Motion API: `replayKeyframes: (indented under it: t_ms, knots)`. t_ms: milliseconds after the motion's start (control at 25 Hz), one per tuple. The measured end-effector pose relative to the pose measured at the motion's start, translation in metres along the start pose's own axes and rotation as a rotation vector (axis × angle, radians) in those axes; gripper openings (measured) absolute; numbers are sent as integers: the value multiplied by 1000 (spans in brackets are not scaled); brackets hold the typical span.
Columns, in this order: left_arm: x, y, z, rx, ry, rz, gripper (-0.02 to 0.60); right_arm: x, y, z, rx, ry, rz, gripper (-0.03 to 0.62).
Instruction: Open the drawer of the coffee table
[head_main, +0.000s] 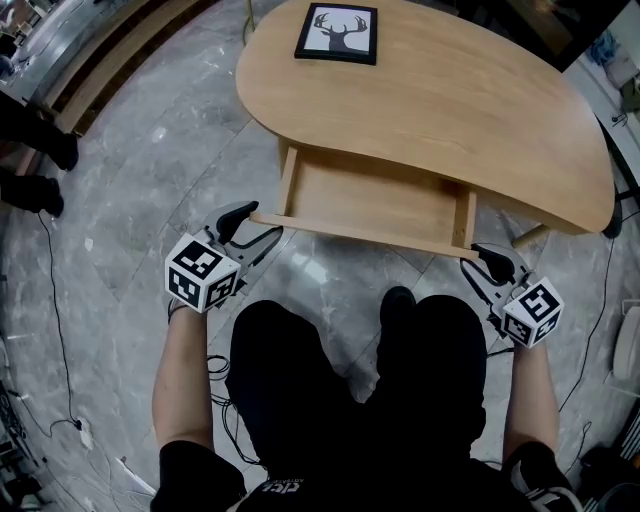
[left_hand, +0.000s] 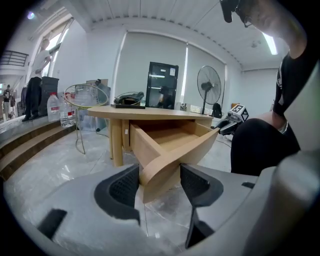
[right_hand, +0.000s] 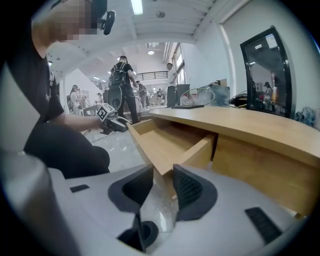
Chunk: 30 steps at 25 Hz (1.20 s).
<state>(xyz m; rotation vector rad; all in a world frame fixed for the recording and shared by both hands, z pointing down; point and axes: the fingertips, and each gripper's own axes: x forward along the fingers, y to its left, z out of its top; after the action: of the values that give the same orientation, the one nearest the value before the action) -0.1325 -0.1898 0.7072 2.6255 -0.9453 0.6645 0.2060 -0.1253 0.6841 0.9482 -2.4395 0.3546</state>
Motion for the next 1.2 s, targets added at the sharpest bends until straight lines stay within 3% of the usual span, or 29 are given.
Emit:
replayKeyframes:
  t_ms: [440,920,1200]
  knots:
    - [-17,-7,8,-44,-45,-45,251,-11,10,9,36,-18,27,124]
    - [-21,-20,-23,7,60,-63,241,-11,31,-16,27,52,68,127]
    - [-26,-25,-34,14,77,-75,238,-13,43,-25,40,55,100,129]
